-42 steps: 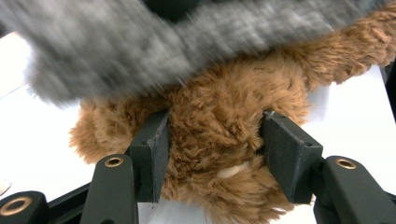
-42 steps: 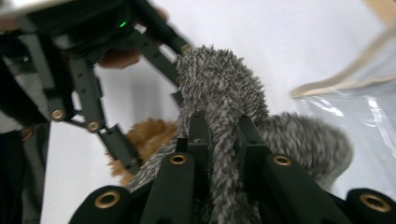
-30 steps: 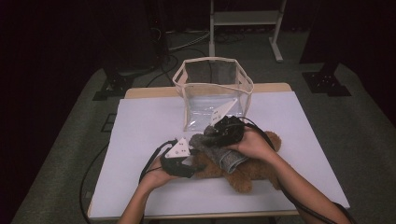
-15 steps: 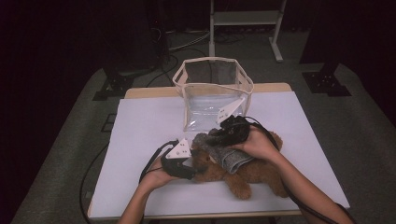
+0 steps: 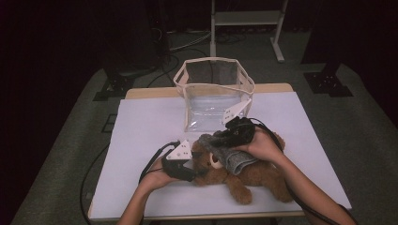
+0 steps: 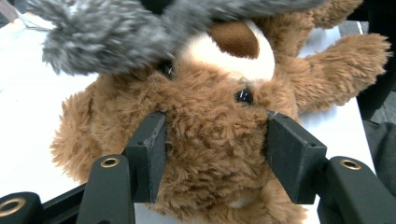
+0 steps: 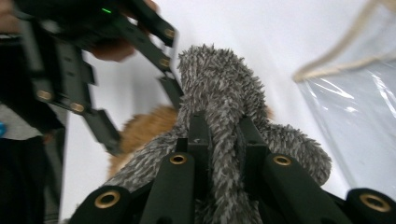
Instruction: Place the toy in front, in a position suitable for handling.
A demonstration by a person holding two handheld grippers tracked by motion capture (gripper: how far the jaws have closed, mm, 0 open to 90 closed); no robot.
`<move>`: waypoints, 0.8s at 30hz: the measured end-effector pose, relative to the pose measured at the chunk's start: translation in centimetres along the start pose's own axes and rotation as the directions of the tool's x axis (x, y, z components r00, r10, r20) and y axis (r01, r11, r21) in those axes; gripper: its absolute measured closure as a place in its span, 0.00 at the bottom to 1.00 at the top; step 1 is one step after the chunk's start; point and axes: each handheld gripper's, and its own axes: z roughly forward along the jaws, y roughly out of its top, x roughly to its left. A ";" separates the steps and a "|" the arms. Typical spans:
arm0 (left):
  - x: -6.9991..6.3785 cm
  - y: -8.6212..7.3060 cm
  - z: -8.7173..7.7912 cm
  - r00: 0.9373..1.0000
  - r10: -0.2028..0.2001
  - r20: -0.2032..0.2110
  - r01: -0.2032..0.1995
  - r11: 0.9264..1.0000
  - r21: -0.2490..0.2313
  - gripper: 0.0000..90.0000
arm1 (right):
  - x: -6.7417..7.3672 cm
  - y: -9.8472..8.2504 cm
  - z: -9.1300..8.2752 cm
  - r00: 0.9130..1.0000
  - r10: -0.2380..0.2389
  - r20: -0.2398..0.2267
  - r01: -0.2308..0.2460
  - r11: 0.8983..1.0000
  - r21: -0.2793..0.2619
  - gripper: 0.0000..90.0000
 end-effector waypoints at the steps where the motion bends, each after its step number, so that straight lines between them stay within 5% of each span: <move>1: 0.0 0.0 -0.1 1.000 0.004 0.003 -0.004 1.000 0.000 0.46 | -0.2 -0.2 -0.1 1.000 0.005 0.017 -0.005 1.000 0.009 0.87; 6: 0.2 0.3 -0.4 0.998 0.001 -0.057 -0.003 0.999 -0.037 0.43 | -0.6 -0.9 -0.1 0.999 0.030 0.024 -0.031 0.999 0.012 0.88; 11: 0.0 0.2 0.0 1.000 0.004 -0.007 -0.004 1.000 -0.013 0.43 | -0.1 -0.6 -0.1 1.000 0.021 -0.021 -0.021 1.000 -0.011 0.87; 18: 0.0 0.3 -0.4 1.000 0.003 0.006 -0.003 1.000 -0.012 0.43 | -0.9 -1.8 -1.5 0.998 0.042 0.043 -0.042 0.999 0.009 0.87; 24: 0.4 1.1 -1.5 1.000 0.008 -0.002 -0.008 0.998 -0.056 0.43 | 0.2 -2.7 -0.8 0.998 0.051 -0.047 -0.051 0.999 0.016 0.88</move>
